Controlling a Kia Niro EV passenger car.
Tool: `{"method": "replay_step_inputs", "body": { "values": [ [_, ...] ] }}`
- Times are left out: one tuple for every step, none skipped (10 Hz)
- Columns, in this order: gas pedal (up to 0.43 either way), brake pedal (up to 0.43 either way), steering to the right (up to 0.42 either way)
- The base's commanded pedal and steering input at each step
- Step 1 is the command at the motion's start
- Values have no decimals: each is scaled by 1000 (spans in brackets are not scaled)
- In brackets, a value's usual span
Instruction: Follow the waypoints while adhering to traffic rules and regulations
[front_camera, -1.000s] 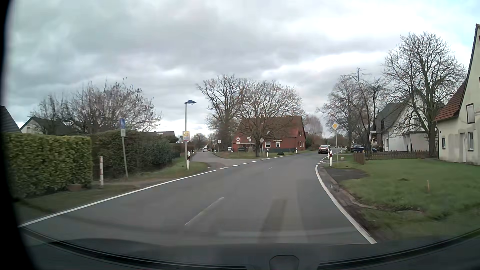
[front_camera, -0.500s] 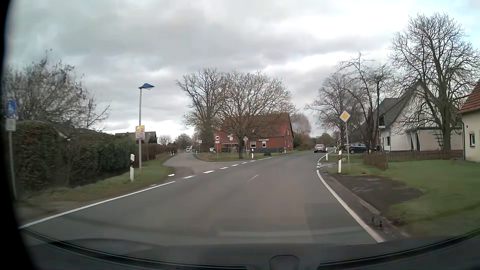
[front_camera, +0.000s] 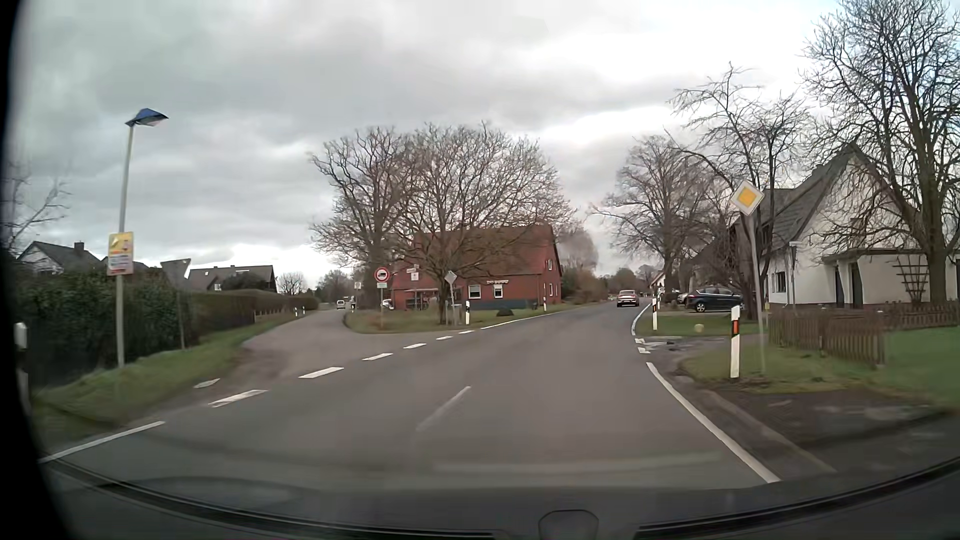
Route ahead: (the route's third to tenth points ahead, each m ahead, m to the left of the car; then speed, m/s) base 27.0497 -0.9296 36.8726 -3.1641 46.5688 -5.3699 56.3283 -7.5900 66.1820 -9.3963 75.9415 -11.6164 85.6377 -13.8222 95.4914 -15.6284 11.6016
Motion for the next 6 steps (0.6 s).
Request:
{"method": "replay_step_inputs", "body": {
  "values": [
    [87, 0, 41],
    [118, 0, 41],
    [150, 0, 41],
    [150, 0, 42],
    [150, 0, 42],
    [138, 0, 43]
  ]
}}
